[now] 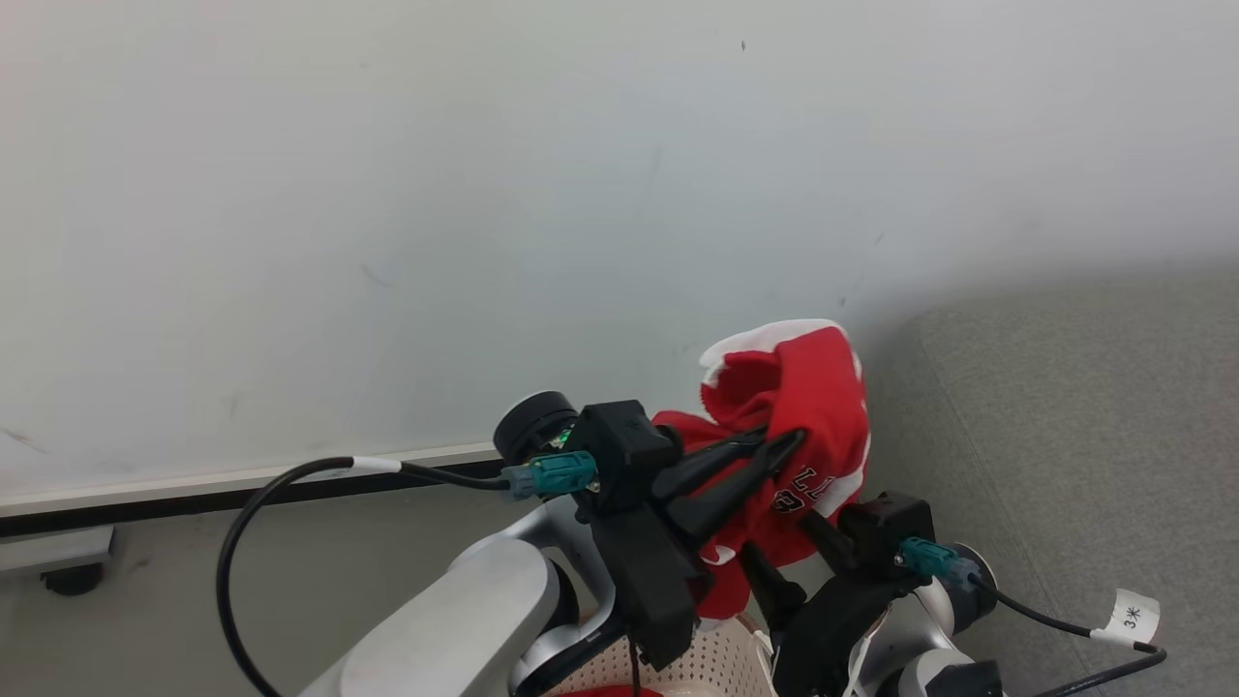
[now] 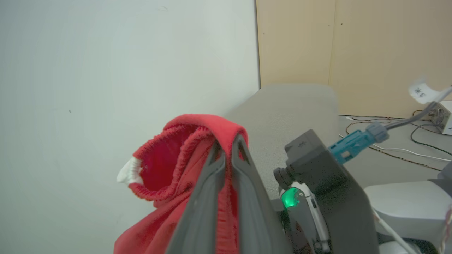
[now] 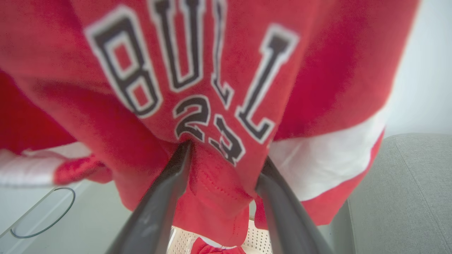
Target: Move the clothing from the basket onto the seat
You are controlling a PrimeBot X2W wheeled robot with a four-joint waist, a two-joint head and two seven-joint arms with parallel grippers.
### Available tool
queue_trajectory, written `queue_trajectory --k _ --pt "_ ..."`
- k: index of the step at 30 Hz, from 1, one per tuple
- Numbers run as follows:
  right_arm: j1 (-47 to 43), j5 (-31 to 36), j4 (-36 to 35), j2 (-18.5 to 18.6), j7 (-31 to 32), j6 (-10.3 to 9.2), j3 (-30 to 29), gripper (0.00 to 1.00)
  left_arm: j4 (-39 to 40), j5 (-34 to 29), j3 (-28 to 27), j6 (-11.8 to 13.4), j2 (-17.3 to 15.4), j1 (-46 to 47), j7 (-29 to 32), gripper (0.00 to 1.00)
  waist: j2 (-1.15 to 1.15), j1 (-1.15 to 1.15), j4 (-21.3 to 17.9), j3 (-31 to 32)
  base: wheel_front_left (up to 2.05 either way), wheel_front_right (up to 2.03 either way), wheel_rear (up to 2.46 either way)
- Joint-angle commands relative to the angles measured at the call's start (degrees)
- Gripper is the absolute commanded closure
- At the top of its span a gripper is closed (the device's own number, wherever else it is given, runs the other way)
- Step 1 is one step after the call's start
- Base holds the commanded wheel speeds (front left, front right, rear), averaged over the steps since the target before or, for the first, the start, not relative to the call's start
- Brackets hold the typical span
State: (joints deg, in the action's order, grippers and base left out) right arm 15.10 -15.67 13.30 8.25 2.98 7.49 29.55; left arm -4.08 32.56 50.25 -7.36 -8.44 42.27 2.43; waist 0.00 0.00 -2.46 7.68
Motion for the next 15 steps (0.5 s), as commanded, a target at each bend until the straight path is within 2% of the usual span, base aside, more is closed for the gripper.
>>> queue_trajectory --k 1,2,3,4,10,15 --pt "0.78 0.18 -0.26 -0.05 -0.38 0.0 0.26 1.0 -0.5 -0.7 -0.01 0.4 -0.46 -0.23 -0.55 0.81 0.0 0.0 -0.14 -0.07 0.0 0.0 0.0" --pt "0.73 0.11 -0.33 0.05 -0.49 0.0 0.35 1.0 -0.84 -1.41 0.19 0.55 -0.88 -0.21 -0.85 0.64 0.0 0.0 -0.24 -0.13 0.0 0.0 0.0" --pt "0.63 0.0 -0.35 0.19 -0.49 0.01 0.49 1.0 -1.3 -1.71 0.28 0.75 -1.05 -0.43 -1.24 0.16 0.0 0.0 -0.36 -0.18 0.0 0.0 0.0" --pt "0.59 -0.11 -0.38 0.34 -0.52 0.0 0.68 1.0 -1.88 -1.86 0.21 0.91 -1.23 -0.84 -1.7 0.0 0.0 0.0 -0.53 -0.25 0.0 0.0 0.0" --pt "0.32 0.13 -0.66 0.75 -0.42 0.0 0.4 1.0 -6.4 -1.6 -1.16 2.22 -2.88 -3.73 -6.32 0.0 0.0 0.0 -1.87 -0.53 0.0 0.0 0.0" --pt "-0.79 0.76 -1.33 1.64 0.06 0.0 -0.68 1.0 -10.14 1.1 -3.96 3.04 -4.05 -7.89 -11.16 0.0 0.0 0.0 -3.0 -0.83 0.0 0.0 0.0"
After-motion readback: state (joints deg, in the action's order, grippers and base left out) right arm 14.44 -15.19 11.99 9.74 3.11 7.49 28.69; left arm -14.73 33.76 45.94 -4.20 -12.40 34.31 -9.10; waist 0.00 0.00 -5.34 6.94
